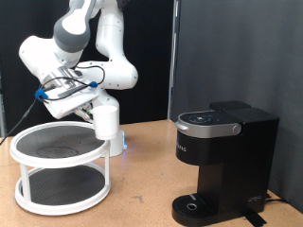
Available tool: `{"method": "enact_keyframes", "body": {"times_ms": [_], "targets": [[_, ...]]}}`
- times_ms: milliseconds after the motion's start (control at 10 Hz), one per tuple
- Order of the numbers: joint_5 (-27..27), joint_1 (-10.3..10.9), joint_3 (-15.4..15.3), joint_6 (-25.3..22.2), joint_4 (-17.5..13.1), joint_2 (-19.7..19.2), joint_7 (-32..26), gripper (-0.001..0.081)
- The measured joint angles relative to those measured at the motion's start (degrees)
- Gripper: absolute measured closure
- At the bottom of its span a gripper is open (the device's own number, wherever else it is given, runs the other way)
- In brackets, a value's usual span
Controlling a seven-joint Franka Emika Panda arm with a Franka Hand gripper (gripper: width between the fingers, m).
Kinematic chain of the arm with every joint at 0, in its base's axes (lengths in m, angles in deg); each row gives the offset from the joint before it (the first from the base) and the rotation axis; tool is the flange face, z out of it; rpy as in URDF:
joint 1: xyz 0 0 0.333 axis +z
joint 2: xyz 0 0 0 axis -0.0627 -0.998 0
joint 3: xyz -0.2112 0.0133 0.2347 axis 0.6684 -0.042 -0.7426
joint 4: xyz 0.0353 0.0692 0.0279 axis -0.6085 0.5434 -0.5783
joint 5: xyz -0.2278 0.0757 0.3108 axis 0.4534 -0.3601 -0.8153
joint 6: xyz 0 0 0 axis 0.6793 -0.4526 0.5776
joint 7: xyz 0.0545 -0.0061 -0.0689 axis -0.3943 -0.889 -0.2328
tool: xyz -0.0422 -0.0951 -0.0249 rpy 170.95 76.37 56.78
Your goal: Make a cup of coffee with the keurig machine
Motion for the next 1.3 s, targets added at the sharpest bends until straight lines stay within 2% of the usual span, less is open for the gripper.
{"method": "enact_keyframes", "body": {"times_ms": [400, 600, 800, 1000, 1300], "targets": [[-9.58, 6.12, -4.04, 4.83, -1.99, -4.38, -1.47, 0.0799], [-11.6, 8.22, -5.85, 6.24, -3.46, -6.95, -1.7, 0.0799], [-12.15, 8.05, -5.79, 6.26, -3.27, -6.93, -1.66, 0.0799], [-11.02, 8.07, -7.29, 9.05, -2.67, -7.85, 0.84, 0.0799], [-8.82, 8.3, -11.1, 13.4, -3.68, -13.5, 4.15, 0.0799]]}}
